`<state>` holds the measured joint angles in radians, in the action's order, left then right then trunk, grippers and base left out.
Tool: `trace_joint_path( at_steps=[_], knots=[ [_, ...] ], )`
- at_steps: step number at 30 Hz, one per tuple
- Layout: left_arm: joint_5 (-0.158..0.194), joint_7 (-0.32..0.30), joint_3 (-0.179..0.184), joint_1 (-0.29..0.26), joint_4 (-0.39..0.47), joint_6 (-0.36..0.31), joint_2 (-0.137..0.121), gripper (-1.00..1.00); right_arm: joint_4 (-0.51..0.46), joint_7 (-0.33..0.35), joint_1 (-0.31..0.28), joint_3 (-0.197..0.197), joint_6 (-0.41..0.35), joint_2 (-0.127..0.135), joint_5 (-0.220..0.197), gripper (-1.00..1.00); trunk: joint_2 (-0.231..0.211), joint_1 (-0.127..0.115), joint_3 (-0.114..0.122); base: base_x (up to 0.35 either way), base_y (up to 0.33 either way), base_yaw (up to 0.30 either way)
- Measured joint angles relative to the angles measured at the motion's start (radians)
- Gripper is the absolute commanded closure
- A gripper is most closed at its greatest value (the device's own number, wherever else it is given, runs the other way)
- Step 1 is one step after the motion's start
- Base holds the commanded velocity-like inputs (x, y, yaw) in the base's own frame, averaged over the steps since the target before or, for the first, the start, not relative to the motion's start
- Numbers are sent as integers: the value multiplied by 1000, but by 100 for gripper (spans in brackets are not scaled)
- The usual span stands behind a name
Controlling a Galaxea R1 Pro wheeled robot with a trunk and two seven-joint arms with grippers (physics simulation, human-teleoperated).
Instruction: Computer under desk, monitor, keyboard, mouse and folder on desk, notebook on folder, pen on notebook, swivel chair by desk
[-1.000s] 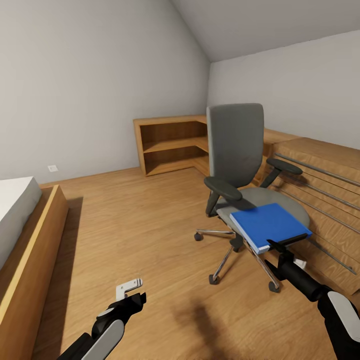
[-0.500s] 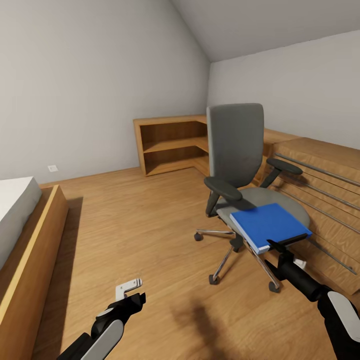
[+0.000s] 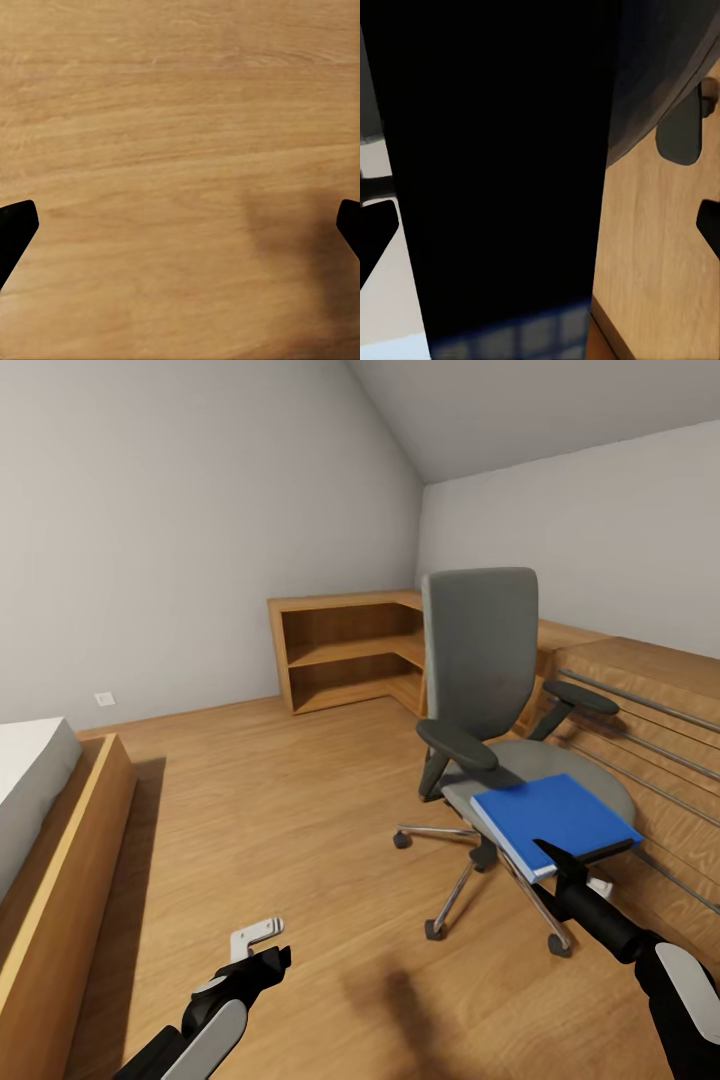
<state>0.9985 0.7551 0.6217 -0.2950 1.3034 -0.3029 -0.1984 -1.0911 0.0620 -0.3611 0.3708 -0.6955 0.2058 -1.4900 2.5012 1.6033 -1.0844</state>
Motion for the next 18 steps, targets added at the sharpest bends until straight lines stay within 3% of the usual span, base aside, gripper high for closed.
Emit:
trace_joint_path(
  at_steps=[18],
  knots=[
    [2, 0, 0, 0, -1, 0, 0, -100, -1, 0, 0, -6, 0, 0, 3, -100, 0, 0, 0, 4, 2, 0]
  ],
)
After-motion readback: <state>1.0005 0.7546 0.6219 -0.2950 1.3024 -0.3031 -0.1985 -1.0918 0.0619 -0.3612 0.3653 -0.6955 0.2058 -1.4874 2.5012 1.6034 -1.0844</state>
